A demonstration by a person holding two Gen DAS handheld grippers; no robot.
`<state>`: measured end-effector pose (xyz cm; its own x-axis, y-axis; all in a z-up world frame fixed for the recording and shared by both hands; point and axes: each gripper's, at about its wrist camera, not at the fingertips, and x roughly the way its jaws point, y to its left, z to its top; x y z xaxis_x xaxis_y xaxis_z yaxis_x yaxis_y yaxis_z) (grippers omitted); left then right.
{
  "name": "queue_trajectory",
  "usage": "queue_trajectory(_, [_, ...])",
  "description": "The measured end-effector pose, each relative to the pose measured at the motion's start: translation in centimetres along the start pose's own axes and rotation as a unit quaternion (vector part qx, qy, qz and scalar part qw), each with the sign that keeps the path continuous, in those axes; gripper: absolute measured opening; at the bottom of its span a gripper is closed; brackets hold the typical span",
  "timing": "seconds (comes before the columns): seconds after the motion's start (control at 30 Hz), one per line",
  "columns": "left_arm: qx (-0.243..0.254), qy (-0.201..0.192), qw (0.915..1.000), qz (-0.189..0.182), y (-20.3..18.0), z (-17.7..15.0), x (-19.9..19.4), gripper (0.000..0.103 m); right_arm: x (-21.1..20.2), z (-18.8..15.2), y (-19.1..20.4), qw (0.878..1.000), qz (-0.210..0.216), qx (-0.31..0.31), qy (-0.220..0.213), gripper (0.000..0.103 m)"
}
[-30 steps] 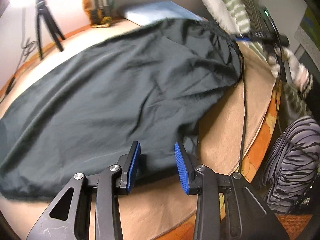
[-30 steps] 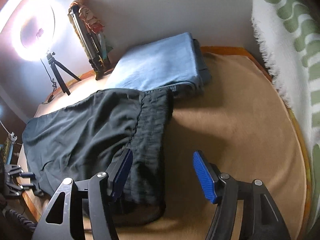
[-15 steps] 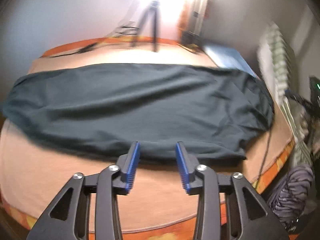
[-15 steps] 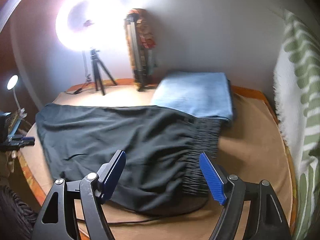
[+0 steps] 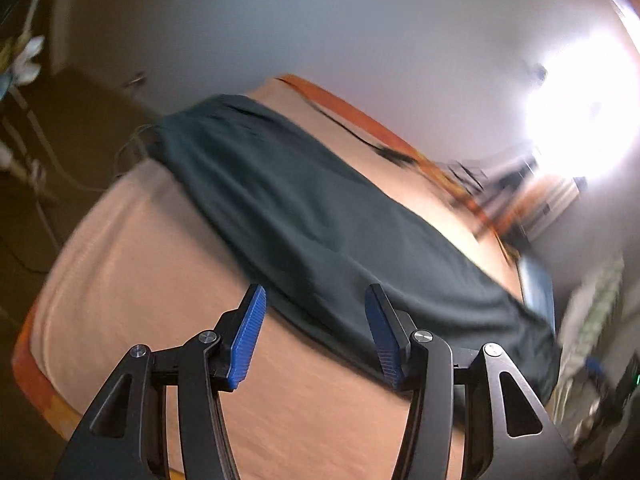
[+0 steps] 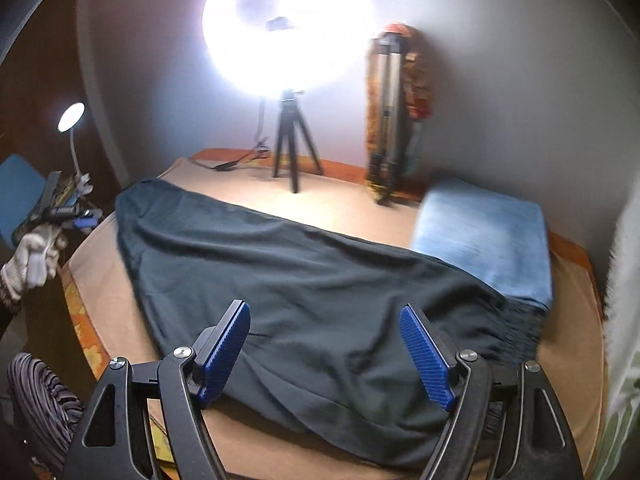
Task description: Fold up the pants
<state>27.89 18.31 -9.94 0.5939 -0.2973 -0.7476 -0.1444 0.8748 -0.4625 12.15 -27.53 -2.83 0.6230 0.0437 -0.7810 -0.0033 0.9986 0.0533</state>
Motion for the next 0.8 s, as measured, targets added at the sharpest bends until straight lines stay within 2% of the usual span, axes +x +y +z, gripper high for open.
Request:
queue_trajectory(0.3, [-0.09, -0.017, 0.9958, 0.007, 7.0, 4.4, 2.1, 0.051, 4.1, 2.9, 5.5, 0.999, 0.029, -0.041, 0.018, 0.08])
queue_trajectory(0.5, [-0.163, -0.024, 0.9862, -0.014, 10.6, 6.1, 4.1, 0.051, 6.3, 4.8, 8.8, 0.996, 0.046, -0.068, 0.023, 0.08])
queue_trajectory(0.8, [-0.187, -0.029, 0.9819, -0.011, 12.4, 7.6, 6.5, 0.051, 8.2, 6.1, 12.3, 0.993, 0.074, -0.084, 0.023, 0.08])
